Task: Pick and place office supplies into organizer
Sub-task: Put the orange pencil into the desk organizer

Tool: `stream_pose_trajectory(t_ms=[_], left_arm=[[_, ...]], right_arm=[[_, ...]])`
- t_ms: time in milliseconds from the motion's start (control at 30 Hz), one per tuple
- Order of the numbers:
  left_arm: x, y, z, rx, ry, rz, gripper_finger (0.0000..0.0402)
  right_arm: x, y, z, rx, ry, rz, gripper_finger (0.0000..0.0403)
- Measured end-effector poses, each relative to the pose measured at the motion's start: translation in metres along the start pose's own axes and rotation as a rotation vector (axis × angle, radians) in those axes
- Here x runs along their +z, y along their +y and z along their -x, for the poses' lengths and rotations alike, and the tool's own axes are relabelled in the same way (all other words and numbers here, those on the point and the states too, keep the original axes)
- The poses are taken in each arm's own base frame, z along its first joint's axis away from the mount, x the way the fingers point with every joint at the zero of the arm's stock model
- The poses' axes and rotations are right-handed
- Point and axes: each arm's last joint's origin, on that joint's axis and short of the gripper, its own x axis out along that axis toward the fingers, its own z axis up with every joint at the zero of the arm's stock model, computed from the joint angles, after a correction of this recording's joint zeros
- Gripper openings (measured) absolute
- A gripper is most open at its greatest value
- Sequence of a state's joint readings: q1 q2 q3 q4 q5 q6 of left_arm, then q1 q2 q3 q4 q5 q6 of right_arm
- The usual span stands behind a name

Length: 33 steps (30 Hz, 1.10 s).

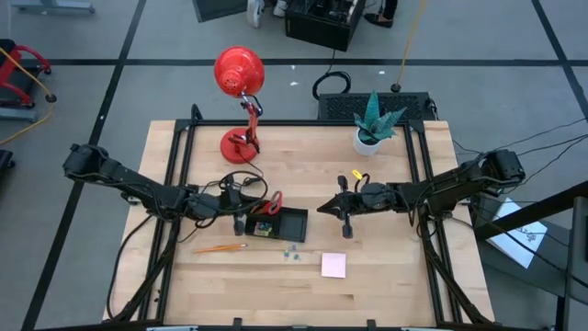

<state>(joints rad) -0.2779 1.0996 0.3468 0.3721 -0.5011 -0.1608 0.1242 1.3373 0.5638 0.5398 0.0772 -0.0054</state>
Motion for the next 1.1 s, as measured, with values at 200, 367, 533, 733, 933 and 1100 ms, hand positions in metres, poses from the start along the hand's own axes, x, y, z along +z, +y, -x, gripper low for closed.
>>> stream_pose_trajectory(t_ms=[200,367,533,733,933,1100], left_arm=[[-0.002,0.000,0.000,0.000,0.006,-0.004,0.0023],[-0.007,-0.003,-0.007,0.004,0.032,-0.015,0.0020],[-0.014,-0.006,-0.016,0.009,0.047,-0.025,0.0012],[-0.019,-0.008,-0.018,-0.028,0.074,-0.034,0.0036],[-0.019,-0.008,-0.018,-0.043,0.074,-0.030,0.0073],[-0.018,-0.008,-0.018,-0.037,0.060,-0.049,0.0085]], right_arm=[[0.001,0.000,0.000,0.000,-0.010,0.001,0.0004],[0.001,0.000,0.000,0.000,-0.010,0.002,0.0004],[0.001,0.000,0.000,0.000,-0.010,0.002,0.0004],[0.001,0.000,0.000,0.000,-0.010,0.002,0.0004],[0.001,0.000,0.000,0.000,-0.010,0.006,0.0004],[0.001,0.000,0.000,0.000,-0.010,0.006,0.0004]])
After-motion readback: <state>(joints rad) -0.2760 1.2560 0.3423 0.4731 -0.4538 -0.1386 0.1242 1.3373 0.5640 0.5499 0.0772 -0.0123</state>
